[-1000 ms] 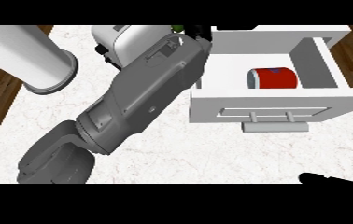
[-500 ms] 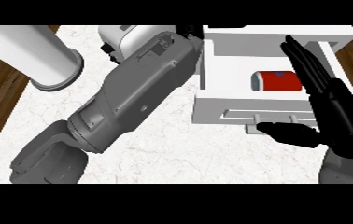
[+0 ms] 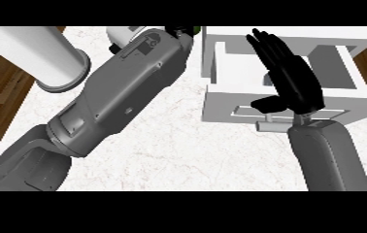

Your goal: Pick up the can, place it into the drawer and close the drawer

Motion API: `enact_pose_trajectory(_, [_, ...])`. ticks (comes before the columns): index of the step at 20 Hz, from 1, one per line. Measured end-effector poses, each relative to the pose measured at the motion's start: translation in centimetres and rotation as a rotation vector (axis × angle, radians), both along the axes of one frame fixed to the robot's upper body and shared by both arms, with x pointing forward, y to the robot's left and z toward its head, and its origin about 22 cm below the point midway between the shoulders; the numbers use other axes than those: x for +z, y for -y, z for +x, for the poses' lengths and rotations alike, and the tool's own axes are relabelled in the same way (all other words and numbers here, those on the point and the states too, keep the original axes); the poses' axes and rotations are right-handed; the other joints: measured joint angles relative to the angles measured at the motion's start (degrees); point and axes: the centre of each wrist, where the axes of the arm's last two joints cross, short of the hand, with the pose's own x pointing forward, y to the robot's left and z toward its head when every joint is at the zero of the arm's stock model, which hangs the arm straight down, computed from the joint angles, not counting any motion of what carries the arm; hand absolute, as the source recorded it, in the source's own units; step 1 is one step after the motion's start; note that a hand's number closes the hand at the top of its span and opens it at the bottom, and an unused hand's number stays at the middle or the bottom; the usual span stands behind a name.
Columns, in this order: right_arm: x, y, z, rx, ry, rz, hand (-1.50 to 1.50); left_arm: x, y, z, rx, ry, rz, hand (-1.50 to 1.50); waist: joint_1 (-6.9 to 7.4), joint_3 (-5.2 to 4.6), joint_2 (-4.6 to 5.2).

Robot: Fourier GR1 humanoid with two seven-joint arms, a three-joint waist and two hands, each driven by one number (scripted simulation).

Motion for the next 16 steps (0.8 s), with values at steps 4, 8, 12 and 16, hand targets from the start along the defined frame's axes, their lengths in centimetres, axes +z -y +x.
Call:
enact_pose_trajectory(4, [-2.7, -0.8, 2.5, -0.037, -0.009, -0.05, -1.5, 0.3, -1.5, 0.0, 0.014, 0.002, 0.005, -1.5, 0.18, 0.02, 0.04])
enact_pose_trajectory(8, [-4.8, -1.2, 4.2, -0.076, -0.022, -0.09, -1.5, 0.1, -3.6, -0.2, 0.027, 0.006, 0.005, -1.5, 0.21, 0.01, -0.04])
enact_pose_trajectory(12, [-5.8, -1.2, 5.9, -0.107, 0.027, -0.15, -1.5, 0.4, -5.3, -0.2, 0.036, 0.009, 0.015, -1.5, 0.31, -0.56, -0.45])
enact_pose_trajectory(16, [-6.3, -0.9, 7.5, -0.132, 0.065, -0.179, -1.5, 0.6, -6.5, -0.7, 0.036, 0.004, 0.012, -1.5, 0.79, -0.82, -0.62])
